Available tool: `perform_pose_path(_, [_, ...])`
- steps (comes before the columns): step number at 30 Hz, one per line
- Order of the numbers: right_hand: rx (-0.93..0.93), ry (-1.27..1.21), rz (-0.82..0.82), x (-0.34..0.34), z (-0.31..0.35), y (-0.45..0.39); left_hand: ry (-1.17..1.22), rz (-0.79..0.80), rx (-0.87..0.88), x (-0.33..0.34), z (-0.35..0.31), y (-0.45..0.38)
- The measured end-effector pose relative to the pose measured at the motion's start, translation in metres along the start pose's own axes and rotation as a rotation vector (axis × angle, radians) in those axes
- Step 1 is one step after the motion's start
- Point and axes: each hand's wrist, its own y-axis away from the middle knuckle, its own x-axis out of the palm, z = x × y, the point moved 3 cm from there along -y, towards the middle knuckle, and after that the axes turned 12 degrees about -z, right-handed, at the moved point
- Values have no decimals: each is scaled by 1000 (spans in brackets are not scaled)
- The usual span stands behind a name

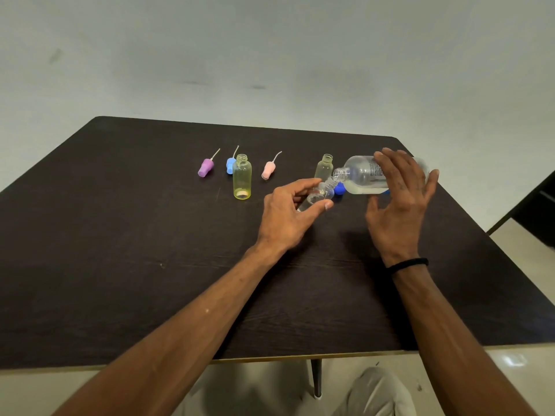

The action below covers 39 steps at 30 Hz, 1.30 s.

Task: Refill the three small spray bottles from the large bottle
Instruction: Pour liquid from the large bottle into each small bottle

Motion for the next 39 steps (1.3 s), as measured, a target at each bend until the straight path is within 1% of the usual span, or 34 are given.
perform_pose_path(39, [-5,-5,8,-1,0,0,-1,13,-1,0,-3,0])
